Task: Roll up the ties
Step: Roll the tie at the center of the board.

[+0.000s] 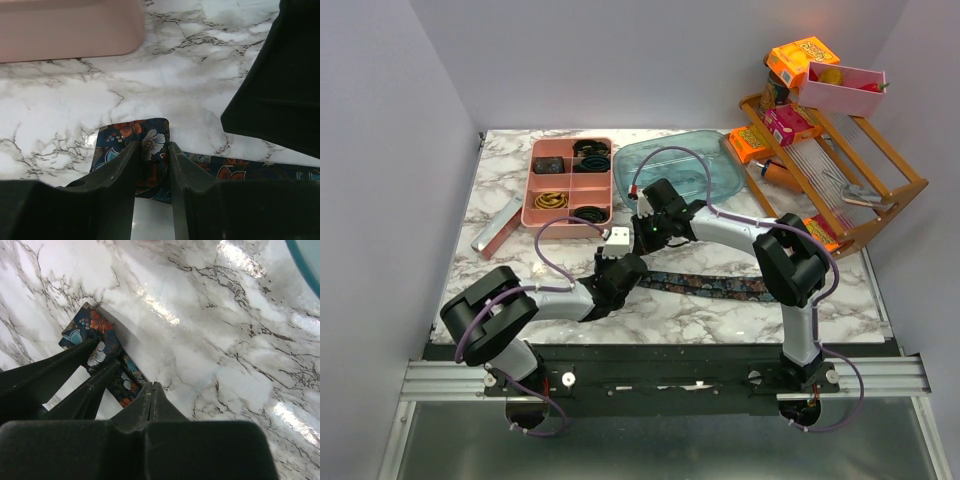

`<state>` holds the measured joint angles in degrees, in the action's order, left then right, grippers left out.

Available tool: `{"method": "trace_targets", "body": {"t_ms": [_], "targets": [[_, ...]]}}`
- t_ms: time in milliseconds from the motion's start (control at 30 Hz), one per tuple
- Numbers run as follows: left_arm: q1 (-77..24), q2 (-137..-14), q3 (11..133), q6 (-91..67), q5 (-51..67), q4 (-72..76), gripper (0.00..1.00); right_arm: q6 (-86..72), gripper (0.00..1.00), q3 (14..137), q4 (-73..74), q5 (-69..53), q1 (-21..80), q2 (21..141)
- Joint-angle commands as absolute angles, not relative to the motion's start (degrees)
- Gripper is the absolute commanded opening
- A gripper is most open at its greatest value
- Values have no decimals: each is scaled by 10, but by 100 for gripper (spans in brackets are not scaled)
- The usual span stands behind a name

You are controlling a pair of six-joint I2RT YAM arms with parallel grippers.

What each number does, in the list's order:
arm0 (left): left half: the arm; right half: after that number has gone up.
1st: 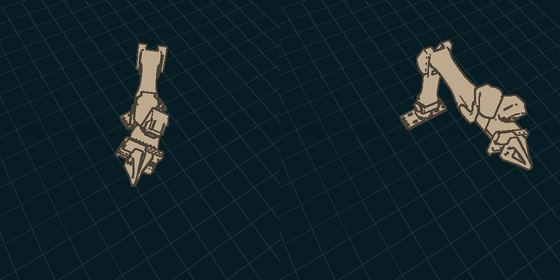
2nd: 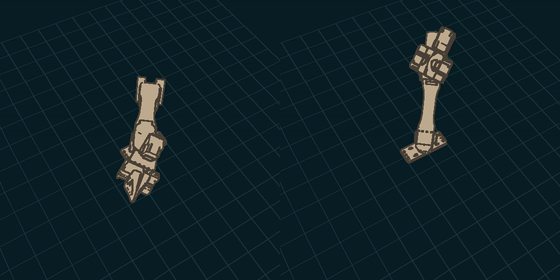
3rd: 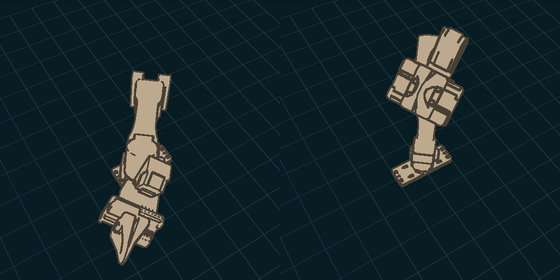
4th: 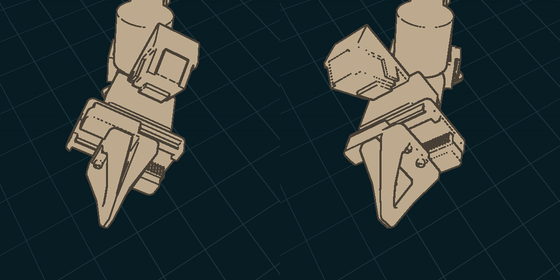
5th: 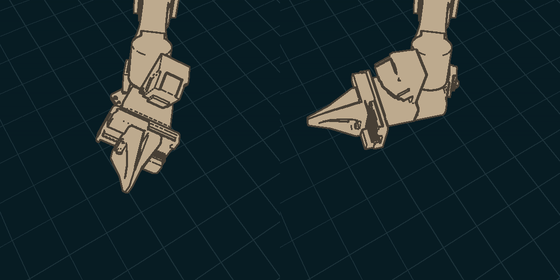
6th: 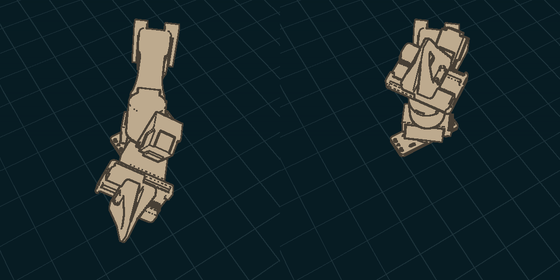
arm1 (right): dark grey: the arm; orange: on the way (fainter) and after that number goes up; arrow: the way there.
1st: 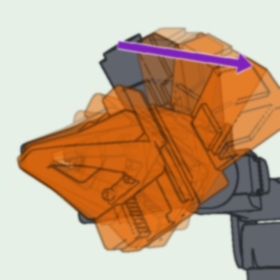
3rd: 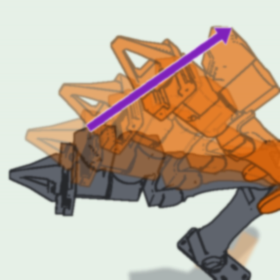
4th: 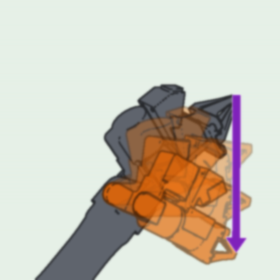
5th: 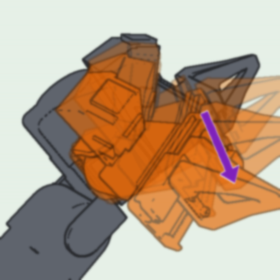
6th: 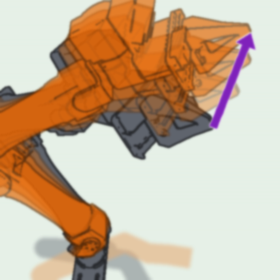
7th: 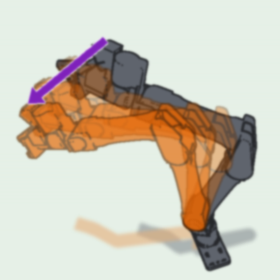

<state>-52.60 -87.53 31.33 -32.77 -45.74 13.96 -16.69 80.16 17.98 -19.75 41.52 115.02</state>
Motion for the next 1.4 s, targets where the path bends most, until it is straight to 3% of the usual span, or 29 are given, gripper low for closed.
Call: {"method": "trace_targets", "body": {"t_ms": [0,500,667,1133,1200,1300,1367], "targets": [[-529,-854,295,-337,-418,170,40,-168,1,801,170,-192,411,1143],[-529,-779,240,-316,-381,226,43,-158,1,804,168,-221,410,1135],[-529,-747,224,-322,-368,225,63,-161,1,807,165,-242,412,1130],[-505,-622,187,-350,-332,193,71,-182,1,832,157,-297,417,1123],[-494,-586,180,-352,-319,183,70,-182,1,848,157,-298,418,1128],[-483,-549,174,-355,-291,158,59,-183,1,867,158,-301,420,1140],[-480,-542,170,-360,-268,142,41,-183,1,888,162,-305,425,1150]]}}
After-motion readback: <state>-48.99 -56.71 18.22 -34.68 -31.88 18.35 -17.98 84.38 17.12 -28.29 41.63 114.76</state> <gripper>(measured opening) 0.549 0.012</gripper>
